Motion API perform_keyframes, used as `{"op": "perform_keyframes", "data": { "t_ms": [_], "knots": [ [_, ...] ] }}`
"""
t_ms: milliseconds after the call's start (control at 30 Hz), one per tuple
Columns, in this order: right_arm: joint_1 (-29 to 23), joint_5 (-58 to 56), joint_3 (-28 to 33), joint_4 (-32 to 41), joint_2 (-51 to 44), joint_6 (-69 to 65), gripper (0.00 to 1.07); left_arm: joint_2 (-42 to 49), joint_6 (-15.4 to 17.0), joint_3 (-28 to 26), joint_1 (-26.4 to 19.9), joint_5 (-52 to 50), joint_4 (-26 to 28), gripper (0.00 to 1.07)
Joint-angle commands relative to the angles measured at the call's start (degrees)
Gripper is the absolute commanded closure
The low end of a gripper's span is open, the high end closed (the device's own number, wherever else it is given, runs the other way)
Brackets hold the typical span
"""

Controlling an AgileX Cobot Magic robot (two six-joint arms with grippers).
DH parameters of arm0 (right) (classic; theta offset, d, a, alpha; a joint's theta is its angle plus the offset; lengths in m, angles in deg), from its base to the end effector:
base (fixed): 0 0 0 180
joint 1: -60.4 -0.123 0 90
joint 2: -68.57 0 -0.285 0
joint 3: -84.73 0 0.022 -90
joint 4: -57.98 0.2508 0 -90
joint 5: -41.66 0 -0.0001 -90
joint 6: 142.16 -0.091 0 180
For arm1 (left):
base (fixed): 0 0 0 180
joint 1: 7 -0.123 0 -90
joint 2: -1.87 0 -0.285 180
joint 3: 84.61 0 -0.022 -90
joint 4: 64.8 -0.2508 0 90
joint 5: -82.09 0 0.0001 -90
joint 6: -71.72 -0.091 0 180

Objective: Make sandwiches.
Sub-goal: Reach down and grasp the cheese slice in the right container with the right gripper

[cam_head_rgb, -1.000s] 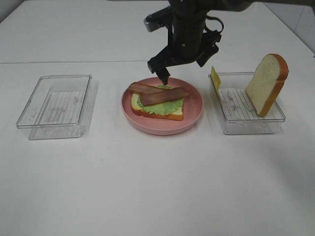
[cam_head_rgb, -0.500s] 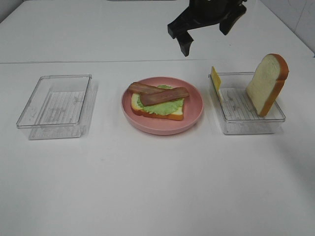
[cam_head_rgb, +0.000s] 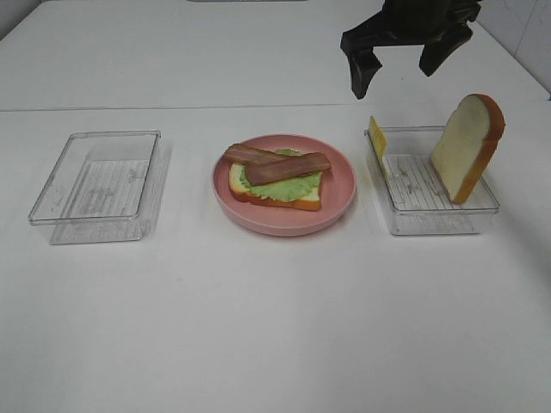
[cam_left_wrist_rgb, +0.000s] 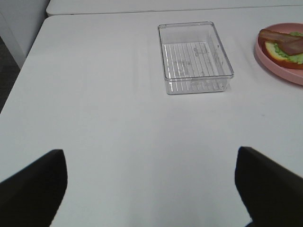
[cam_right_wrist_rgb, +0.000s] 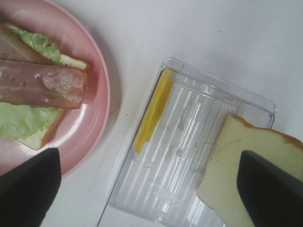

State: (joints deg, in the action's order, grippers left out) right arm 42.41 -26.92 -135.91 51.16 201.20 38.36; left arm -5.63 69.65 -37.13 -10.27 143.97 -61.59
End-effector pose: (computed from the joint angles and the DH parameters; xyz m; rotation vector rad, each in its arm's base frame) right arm 0.4545 0.1370 0.2607 -0.4820 2.7456 -0.0906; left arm -0.0085 -0.0050 0.2810 -0.0173 2.0383 -0.0085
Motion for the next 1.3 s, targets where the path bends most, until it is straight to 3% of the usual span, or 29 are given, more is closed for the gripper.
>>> {"op": "perform_keyframes", "data": {
  "t_ms": [33,700,867,1300],
  "knots": [
    [0.1,1.3,-0.1,1.0,1.1,2.6,0.09,0.7,0.0,0.1,-0.1,-0.4,0.5,0.18],
    [0.1,4.5,-0.1,3.0,10.6,1.7,0.09,0.7,0.0,0.1,-0.1,-0.4,0.5,0.18],
    [0.1,5.6,-0.1,2.9,10.8,1.3,0.17,0.7,0.0,0.1,-0.1,-0.4,0.5,0.18],
    [0.1,5.6,-0.1,2.9,12.5,1.3,0.19,0.7,0.0,0.1,-0.1,-0.4,0.5,0.18]
  ]
}}
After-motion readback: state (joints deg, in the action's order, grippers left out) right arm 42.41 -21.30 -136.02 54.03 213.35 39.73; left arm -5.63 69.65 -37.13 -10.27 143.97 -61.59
